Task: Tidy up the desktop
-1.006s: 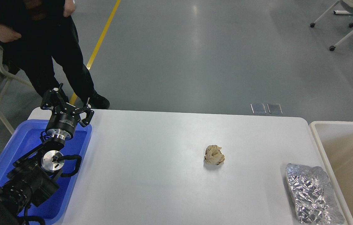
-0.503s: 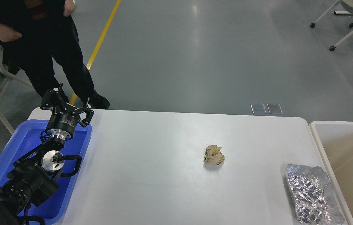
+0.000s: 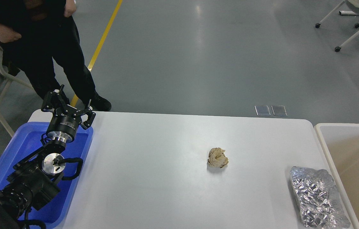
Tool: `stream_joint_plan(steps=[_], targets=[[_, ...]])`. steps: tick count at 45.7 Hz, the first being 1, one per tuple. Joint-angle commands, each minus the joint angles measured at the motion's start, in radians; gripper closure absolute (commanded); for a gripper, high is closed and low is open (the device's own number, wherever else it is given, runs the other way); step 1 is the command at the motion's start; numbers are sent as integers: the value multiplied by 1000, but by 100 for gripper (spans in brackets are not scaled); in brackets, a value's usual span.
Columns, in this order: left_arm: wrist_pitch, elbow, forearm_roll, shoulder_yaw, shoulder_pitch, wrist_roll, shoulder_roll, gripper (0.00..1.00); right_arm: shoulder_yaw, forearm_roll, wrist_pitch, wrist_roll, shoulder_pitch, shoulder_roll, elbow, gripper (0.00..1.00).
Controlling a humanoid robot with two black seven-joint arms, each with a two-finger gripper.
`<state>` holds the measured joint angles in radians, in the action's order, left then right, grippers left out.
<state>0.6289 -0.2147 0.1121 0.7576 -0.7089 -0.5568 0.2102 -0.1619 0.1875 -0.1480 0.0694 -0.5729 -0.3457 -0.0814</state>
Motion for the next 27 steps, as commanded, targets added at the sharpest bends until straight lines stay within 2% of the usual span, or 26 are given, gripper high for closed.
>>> stream_joint_plan(steps=[1,15,22,27], targets=[[0,0,0,0,0,0,0,0,18,-7,31,0,-41,7,3,1],[0,0,0,0,0,0,0,0,54,-7,93,0,-165,-21,-4,1],[0,0,0,0,0,0,0,0,68,-8,120,0,-228,-97,3,1],[0,0,0,0,0,0,0,0,163,-34,168,0,-289,-183,35,1]])
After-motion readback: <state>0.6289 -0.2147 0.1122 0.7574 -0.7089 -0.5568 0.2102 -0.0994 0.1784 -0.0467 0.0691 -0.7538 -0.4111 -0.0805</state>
